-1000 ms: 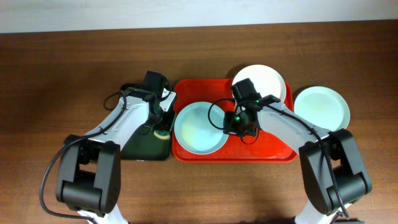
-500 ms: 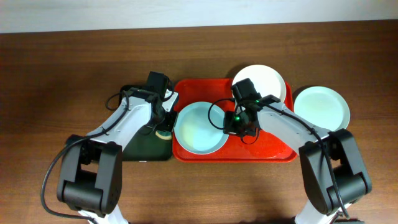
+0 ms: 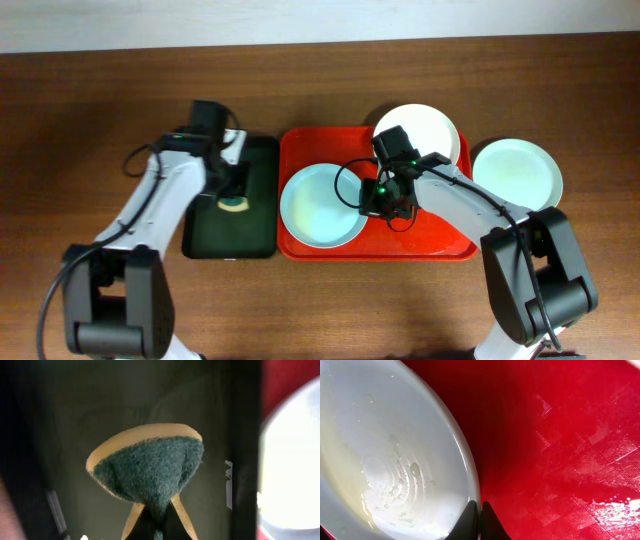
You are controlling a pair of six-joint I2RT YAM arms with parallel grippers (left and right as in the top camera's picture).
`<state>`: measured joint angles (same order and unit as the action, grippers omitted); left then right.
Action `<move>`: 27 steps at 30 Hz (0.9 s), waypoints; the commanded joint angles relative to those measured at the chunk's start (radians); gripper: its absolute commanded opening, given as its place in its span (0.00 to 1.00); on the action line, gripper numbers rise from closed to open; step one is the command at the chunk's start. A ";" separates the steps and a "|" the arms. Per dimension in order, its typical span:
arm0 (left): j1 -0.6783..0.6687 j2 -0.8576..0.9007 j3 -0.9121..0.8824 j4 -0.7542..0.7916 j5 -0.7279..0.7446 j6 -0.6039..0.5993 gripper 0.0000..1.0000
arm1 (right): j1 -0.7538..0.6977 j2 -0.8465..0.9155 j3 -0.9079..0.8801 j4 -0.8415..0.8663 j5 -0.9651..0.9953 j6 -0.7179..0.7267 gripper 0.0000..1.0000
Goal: Clean dirty plates on tray and stack at the side
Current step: 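Lower the sponge onto the black tray and release it with left gripper, then retract the left arm to the left side of the table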
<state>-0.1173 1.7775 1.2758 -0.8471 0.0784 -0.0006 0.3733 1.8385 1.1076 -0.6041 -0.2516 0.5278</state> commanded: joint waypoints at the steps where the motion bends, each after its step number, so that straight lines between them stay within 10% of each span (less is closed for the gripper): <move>1: 0.080 -0.020 0.013 -0.011 0.100 -0.011 0.00 | 0.006 -0.001 0.001 -0.001 0.020 0.005 0.04; 14: 0.103 -0.018 -0.211 0.175 0.109 -0.038 0.00 | 0.006 -0.001 0.001 -0.001 0.020 0.005 0.04; 20: 0.105 -0.031 -0.185 0.169 0.151 -0.063 0.47 | 0.006 -0.001 0.001 -0.001 0.020 0.005 0.04; 27: 0.145 -0.151 -0.052 0.098 0.153 -0.121 0.68 | 0.006 -0.001 0.001 -0.001 0.023 0.005 0.07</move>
<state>-0.0029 1.7355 1.1488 -0.7361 0.2108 -0.0784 0.3740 1.8385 1.1076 -0.6044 -0.2481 0.5278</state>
